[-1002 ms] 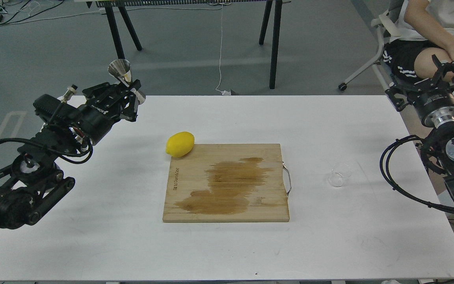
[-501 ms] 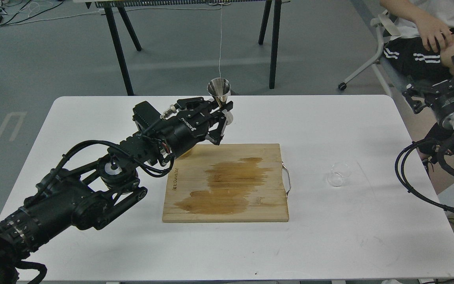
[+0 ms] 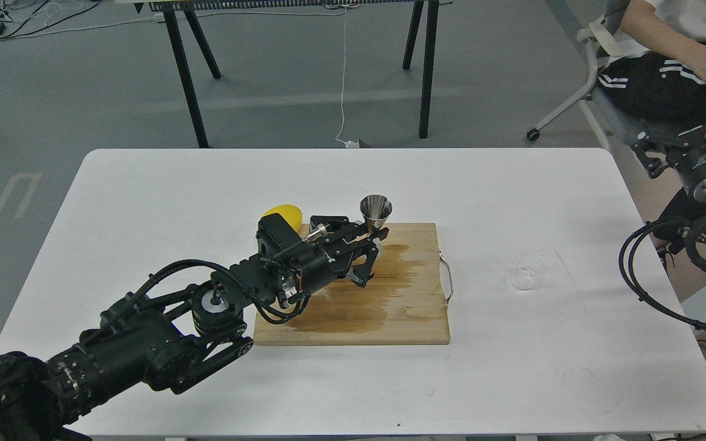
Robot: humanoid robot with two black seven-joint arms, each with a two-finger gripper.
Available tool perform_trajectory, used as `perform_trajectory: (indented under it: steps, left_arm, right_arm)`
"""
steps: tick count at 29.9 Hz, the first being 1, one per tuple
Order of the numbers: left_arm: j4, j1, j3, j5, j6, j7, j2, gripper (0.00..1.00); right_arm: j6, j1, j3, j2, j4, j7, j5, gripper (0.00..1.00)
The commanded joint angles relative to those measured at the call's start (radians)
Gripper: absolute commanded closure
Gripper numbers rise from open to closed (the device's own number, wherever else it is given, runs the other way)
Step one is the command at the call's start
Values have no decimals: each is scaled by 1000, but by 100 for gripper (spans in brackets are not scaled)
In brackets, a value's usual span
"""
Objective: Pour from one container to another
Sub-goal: 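Carry the jigger with the left gripper over the cutting board, then lower the jigger onto the cutting board with the left gripper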
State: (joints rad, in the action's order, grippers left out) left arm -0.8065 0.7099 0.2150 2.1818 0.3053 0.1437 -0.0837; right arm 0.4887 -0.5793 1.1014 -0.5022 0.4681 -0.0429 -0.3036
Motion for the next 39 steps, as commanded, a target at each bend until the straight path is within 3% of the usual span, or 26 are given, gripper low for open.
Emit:
perform_trajectory:
  steps: [1,23,31,39]
  left_arm:
    - [61,8,-2,0,0,-3,21,97]
    - [102,-13,-9,0,2,-3,84,84]
    - [102,-13,-9,0,2,-3,84,71]
    - [102,-27,-8,0,3,-3,84,70]
  right_arm:
    - [0,1,0,1,1,0,0,0]
    - [0,7,-1,1,0,-3,0,0]
    - [0,7,-1,2,-2,-3,1,0]
    - [0,9,-3,7,-2,-3,1,0]
